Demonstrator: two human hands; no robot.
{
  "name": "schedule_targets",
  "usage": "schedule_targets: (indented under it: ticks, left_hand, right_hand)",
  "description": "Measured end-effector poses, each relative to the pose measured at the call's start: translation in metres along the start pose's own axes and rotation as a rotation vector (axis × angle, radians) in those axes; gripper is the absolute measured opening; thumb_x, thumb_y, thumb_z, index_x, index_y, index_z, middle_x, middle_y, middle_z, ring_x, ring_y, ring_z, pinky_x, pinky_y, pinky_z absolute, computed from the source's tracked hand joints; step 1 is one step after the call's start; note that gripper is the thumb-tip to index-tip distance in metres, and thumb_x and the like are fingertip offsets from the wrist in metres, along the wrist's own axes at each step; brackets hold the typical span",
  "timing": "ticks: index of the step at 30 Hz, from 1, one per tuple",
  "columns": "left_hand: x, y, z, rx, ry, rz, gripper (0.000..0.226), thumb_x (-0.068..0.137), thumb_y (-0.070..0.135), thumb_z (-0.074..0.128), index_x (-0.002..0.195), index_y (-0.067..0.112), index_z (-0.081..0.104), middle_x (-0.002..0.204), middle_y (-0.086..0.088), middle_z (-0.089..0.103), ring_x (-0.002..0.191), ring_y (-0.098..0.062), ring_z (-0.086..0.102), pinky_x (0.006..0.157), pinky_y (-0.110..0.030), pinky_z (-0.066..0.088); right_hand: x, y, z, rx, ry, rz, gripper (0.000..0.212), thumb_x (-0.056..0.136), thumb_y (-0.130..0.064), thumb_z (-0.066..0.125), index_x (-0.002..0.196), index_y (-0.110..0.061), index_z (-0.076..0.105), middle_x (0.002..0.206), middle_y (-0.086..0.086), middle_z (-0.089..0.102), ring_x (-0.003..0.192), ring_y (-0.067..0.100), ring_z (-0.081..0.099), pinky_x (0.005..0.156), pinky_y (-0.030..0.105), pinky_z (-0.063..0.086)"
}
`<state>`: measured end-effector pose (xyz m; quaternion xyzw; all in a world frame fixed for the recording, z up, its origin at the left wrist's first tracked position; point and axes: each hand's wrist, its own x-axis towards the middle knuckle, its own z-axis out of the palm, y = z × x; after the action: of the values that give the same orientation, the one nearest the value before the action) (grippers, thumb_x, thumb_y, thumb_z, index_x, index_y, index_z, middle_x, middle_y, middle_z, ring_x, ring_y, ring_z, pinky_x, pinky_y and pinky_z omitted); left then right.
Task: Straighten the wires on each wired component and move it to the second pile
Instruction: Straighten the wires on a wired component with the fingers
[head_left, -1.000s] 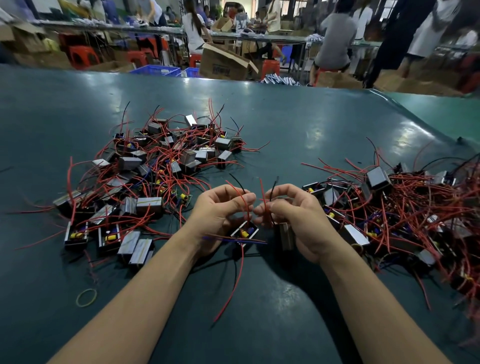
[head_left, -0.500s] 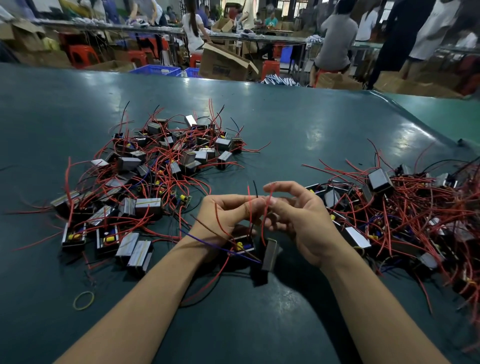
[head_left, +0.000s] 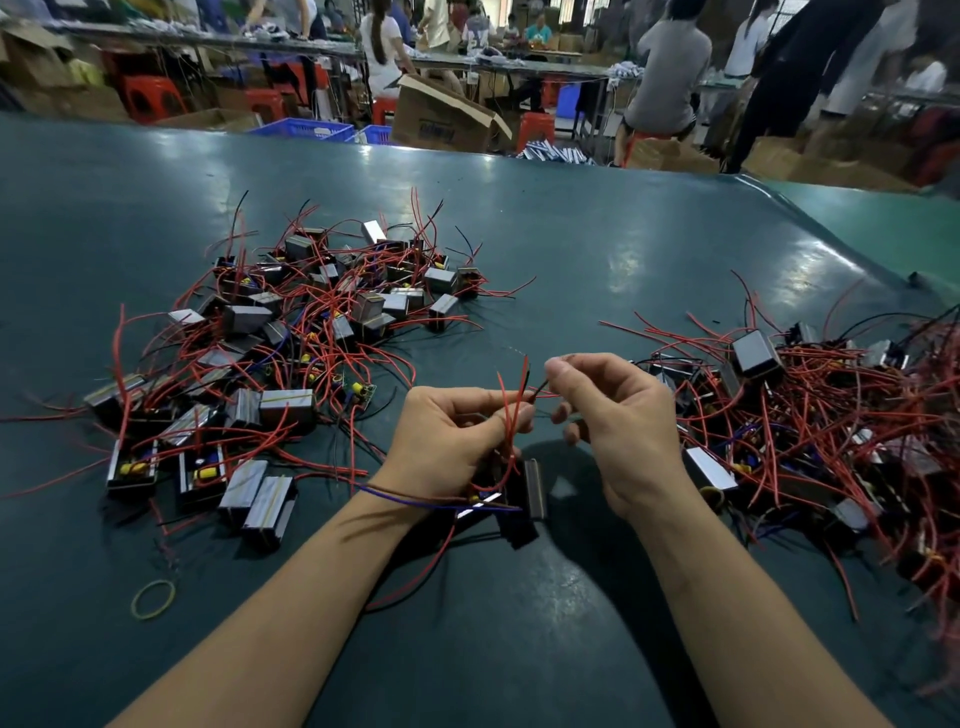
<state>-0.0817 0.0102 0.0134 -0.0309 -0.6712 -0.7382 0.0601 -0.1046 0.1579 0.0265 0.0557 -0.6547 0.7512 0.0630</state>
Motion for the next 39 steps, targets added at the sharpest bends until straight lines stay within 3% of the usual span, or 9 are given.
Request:
schedule_targets:
  ticks: [7,11,14,19,24,28,33,37,39]
  left_hand:
    - [-0.001,-0.001,0.001,-0.016,-0.031,-0.007,0.012,0.081,-0.006,0.069,0.082,0.005,0.073,0.060,-0.003,0.069,0.048,-0.008,0.061,0.048,-0.019,0.053]
    - [-0.001,0.001,-0.001,-0.067,-0.097,-0.061,0.003,0.082,-0.002,0.069,0.083,-0.001,0.072,0.064,-0.008,0.070,0.049,-0.014,0.064,0.048,-0.022,0.054]
    - [-0.001,0.002,-0.001,-0.091,-0.148,-0.066,0.008,0.083,0.004,0.067,0.088,0.004,0.073,0.072,-0.007,0.073,0.054,-0.016,0.068,0.048,-0.022,0.054]
    - [0.000,0.000,0.000,-0.087,-0.122,-0.072,0.016,0.072,0.021,0.071,0.085,0.014,0.077,0.064,-0.005,0.068,0.045,-0.009,0.056,0.045,-0.018,0.048]
    - [0.001,0.000,-0.001,0.000,-0.140,-0.066,0.015,0.069,0.027,0.073,0.077,0.015,0.078,0.063,-0.006,0.066,0.052,-0.017,0.048,0.049,-0.021,0.039]
    - [0.002,0.000,-0.001,-0.003,-0.105,-0.071,0.013,0.072,0.023,0.073,0.082,0.014,0.077,0.061,-0.002,0.067,0.048,-0.008,0.048,0.048,-0.016,0.040]
    - [0.002,0.001,-0.002,-0.050,-0.077,-0.091,0.006,0.080,0.014,0.071,0.083,0.012,0.076,0.060,-0.001,0.066,0.045,-0.008,0.051,0.046,-0.014,0.044]
    - [0.004,0.000,-0.003,-0.065,-0.044,-0.090,0.011,0.086,0.008,0.067,0.080,0.013,0.075,0.060,-0.001,0.065,0.045,-0.008,0.052,0.047,-0.019,0.045]
    - [0.004,0.000,-0.003,-0.077,-0.051,-0.086,0.015,0.085,0.008,0.067,0.075,0.015,0.076,0.062,-0.002,0.067,0.046,-0.009,0.054,0.047,-0.019,0.046]
  right_hand:
    - [0.004,0.001,-0.009,-0.247,0.051,-0.101,0.016,0.090,-0.019,0.069,0.076,-0.012,0.069,0.060,-0.003,0.064,0.049,0.011,0.056,0.045,0.019,0.040]
    - [0.001,-0.001,-0.005,-0.103,-0.046,-0.082,0.012,0.091,-0.013,0.067,0.081,-0.006,0.068,0.063,0.000,0.066,0.049,0.015,0.060,0.042,0.023,0.046]
    - [0.000,-0.002,-0.005,-0.029,-0.107,-0.061,0.010,0.088,-0.010,0.069,0.078,-0.012,0.071,0.063,0.003,0.067,0.052,0.017,0.063,0.044,0.023,0.049]
    - [0.002,-0.004,-0.006,0.012,-0.169,0.045,0.017,0.074,-0.032,0.074,0.074,-0.015,0.075,0.069,0.004,0.068,0.055,0.012,0.058,0.044,0.021,0.044]
    - [0.002,-0.003,-0.009,-0.080,-0.195,0.011,0.007,0.077,-0.024,0.075,0.074,-0.017,0.075,0.065,0.001,0.066,0.055,0.012,0.058,0.045,0.022,0.046]
    - [0.004,-0.003,-0.012,-0.058,-0.092,-0.011,0.013,0.084,-0.009,0.072,0.073,-0.014,0.072,0.062,0.001,0.064,0.055,0.013,0.058,0.045,0.022,0.046]
    - [0.004,-0.001,-0.009,-0.055,-0.056,0.019,0.010,0.090,-0.013,0.068,0.080,-0.010,0.066,0.063,-0.006,0.062,0.053,0.013,0.058,0.042,0.022,0.045]
    - [0.005,-0.005,-0.014,-0.002,-0.226,0.137,0.018,0.079,-0.029,0.073,0.087,-0.014,0.069,0.073,0.000,0.068,0.055,0.013,0.062,0.042,0.021,0.047]
    - [0.004,-0.004,-0.015,-0.066,-0.266,0.115,0.007,0.080,-0.020,0.074,0.081,-0.014,0.071,0.072,0.003,0.069,0.057,0.014,0.064,0.044,0.022,0.049]
